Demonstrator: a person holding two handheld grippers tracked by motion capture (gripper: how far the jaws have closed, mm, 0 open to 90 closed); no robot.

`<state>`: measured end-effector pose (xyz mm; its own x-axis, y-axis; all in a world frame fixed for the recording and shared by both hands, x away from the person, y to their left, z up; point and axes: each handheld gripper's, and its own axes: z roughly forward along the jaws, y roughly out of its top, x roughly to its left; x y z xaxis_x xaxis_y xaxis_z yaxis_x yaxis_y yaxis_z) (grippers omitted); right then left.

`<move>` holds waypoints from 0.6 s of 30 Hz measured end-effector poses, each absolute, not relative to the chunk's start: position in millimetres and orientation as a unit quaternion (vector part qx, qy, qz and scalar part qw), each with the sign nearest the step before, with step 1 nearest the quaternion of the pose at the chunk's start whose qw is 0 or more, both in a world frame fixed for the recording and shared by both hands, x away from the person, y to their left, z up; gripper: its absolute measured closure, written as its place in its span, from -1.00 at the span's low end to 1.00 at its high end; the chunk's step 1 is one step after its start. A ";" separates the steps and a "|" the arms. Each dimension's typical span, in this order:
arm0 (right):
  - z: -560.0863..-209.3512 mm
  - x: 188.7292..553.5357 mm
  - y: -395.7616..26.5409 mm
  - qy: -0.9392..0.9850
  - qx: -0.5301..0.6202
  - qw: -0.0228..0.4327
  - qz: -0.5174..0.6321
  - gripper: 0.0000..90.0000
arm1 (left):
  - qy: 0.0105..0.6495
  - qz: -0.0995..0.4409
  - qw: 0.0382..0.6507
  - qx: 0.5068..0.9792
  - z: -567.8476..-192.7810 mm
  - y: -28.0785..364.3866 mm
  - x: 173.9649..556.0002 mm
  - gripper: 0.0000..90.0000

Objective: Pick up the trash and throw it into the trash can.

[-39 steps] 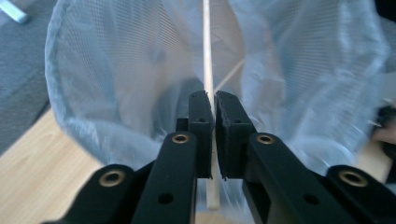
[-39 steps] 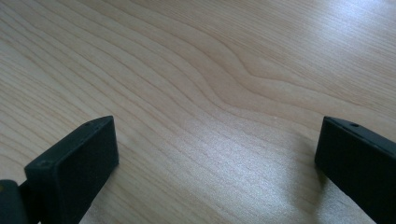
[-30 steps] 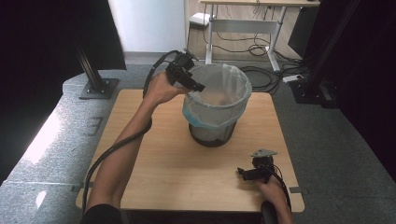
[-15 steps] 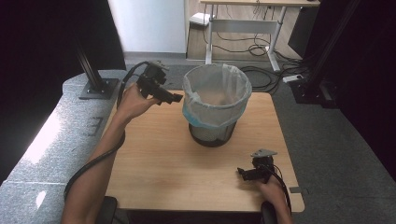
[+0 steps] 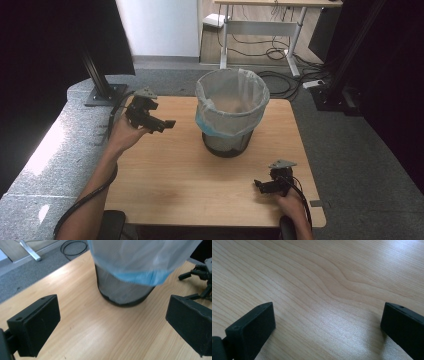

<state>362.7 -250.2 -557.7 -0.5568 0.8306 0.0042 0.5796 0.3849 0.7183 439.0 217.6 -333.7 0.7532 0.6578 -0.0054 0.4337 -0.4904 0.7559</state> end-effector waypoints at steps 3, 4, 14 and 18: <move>-557.9 362.6 -250.0 0.811 0.435 0.183 0.345 -1.00 | 0.324 0.144 0.391 0.849 -350.5 223.7 434.5 -1.00; -557.9 362.5 -249.9 0.811 0.435 0.183 0.345 -1.00 | 0.326 0.144 0.392 0.848 -356.1 225.4 432.8 -1.00; -557.8 362.2 -249.8 0.811 0.436 0.183 0.345 -1.00 | 0.343 0.147 0.396 0.839 -415.5 236.1 414.7 -1.00; -557.9 362.2 -249.8 0.811 0.436 0.183 0.345 -1.00 | 0.348 0.140 0.393 0.839 -443.6 238.5 408.0 -1.00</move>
<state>362.2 -249.8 -557.9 -0.5528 0.8333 0.0048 0.5806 0.3811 0.7195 408.0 238.5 -443.6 0.7181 0.6949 -0.0388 0.4743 -0.4478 0.7580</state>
